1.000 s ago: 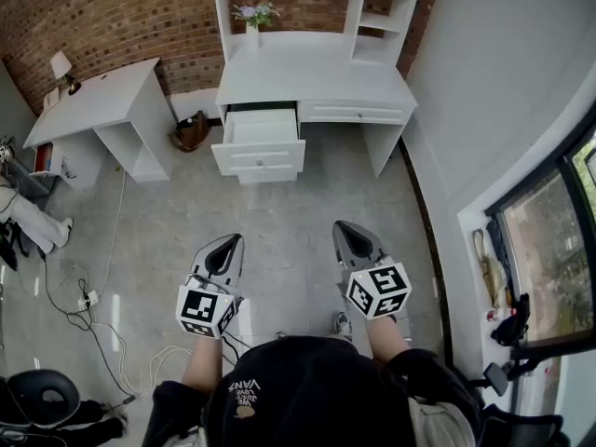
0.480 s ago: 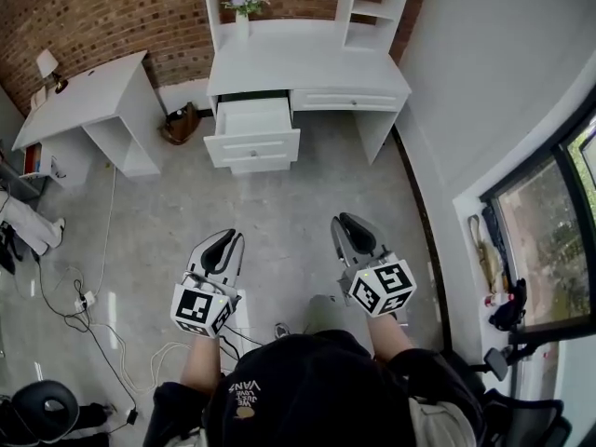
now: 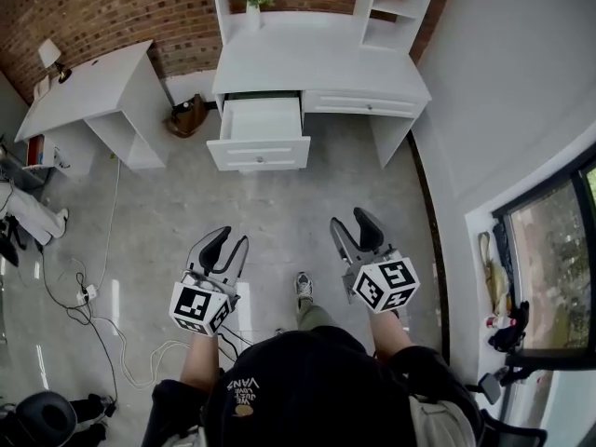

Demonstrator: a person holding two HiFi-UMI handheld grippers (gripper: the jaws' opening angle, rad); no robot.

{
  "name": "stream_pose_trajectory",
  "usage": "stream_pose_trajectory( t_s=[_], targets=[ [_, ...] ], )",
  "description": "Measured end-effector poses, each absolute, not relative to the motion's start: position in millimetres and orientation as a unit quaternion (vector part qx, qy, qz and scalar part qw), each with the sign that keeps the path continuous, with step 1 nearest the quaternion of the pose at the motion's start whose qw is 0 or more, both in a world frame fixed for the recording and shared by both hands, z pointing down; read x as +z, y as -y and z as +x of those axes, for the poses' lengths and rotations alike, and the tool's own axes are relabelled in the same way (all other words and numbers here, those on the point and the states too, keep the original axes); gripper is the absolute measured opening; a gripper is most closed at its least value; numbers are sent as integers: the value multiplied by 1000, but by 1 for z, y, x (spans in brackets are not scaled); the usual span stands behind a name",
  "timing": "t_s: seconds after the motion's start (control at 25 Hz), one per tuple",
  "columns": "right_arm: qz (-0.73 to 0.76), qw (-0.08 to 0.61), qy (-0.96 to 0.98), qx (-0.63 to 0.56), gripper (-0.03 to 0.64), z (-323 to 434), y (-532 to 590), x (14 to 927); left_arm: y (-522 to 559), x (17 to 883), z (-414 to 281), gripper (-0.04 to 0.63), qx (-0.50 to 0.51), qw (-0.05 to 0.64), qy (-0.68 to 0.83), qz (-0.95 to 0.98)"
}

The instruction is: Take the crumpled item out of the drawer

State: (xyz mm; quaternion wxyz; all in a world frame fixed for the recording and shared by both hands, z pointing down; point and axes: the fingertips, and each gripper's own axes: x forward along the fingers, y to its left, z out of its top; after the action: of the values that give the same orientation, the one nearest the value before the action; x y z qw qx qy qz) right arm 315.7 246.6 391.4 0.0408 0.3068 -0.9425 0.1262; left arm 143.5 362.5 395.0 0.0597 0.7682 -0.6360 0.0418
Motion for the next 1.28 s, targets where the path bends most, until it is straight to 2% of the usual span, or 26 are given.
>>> stream_pose_trajectory(
  t_s=[0.44, 0.8, 1.28],
  targets=[
    [277, 64, 949, 135, 213, 285, -112, 408, -230, 399, 117, 155, 46, 70, 655, 751],
    [239, 78, 957, 143, 213, 241, -46, 412, -176, 408, 83, 156, 43, 88, 681, 726],
    [266, 105, 947, 147, 213, 134, 27, 439, -88, 423, -17, 156, 48, 87, 642, 760]
  ],
)
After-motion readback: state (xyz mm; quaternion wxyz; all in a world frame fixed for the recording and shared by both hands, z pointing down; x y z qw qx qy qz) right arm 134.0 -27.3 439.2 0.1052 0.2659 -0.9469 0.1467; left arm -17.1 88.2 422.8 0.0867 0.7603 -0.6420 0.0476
